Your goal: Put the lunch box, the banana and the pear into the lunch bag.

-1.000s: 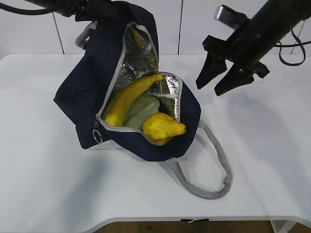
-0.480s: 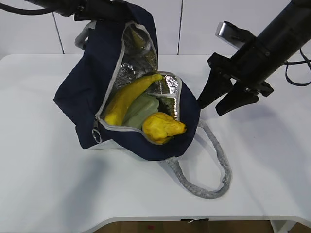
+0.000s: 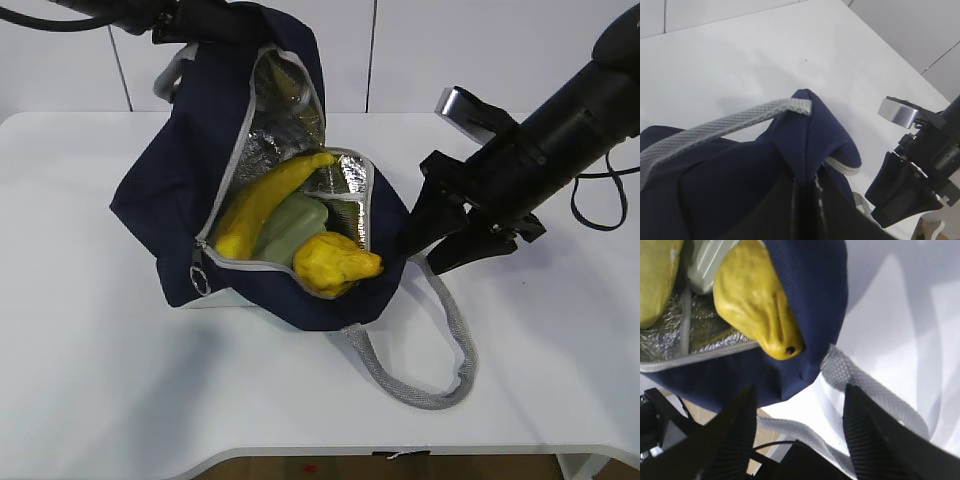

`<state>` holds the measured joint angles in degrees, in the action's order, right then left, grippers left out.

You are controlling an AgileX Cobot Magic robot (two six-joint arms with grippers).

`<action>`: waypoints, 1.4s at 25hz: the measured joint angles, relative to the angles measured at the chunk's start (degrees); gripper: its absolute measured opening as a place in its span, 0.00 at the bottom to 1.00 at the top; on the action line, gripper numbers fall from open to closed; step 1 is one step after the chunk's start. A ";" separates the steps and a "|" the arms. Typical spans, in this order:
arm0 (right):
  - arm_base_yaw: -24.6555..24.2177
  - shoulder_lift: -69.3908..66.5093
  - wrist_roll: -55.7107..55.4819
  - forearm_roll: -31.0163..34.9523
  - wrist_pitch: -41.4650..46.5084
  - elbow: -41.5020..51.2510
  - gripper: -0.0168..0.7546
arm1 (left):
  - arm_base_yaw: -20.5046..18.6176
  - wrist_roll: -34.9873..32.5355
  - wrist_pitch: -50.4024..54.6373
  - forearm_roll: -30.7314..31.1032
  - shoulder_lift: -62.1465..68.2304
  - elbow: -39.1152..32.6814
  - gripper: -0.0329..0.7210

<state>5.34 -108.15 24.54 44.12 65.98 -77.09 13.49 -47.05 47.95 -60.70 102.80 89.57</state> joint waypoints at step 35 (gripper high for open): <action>0.00 -1.11 12.59 14.16 -11.88 9.01 0.57 | 0.00 0.00 0.00 0.51 0.00 0.00 0.03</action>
<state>5.34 -109.26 37.13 58.28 54.10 -68.07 13.49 -47.05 47.95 -60.19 102.80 89.57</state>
